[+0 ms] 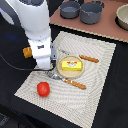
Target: Interact with the objects in diverse but meaningful ways.
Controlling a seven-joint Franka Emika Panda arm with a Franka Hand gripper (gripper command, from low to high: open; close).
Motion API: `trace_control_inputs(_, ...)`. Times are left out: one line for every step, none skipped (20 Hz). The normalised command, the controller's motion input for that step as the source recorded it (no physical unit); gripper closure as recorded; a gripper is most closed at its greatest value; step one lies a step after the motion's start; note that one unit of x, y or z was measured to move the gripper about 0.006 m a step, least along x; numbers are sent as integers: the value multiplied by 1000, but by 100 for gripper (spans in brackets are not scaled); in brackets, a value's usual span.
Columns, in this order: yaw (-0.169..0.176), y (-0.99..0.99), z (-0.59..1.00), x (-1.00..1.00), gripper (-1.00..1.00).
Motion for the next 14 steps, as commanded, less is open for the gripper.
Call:
trace_control_inputs(36,114,-69,0,100)
trace_control_inputs(38,117,-63,0,100)
trace_control_inputs(40,83,-63,0,100)
trace_control_inputs(40,57,-77,0,100)
trace_control_inputs(38,0,-60,0,100)
trace_control_inputs(34,0,-34,0,100)
trace_control_inputs(17,0,0,3,100)
trace_control_inputs(0,17,171,71,100)
trace_control_inputs(0,97,463,154,100)
trace_control_inputs(0,174,869,111,100)
trace_control_inputs(0,206,1000,49,100)
trace_control_inputs(0,280,1000,34,100)
trace_control_inputs(0,371,1000,94,100)
trace_control_inputs(11,386,1000,123,100)
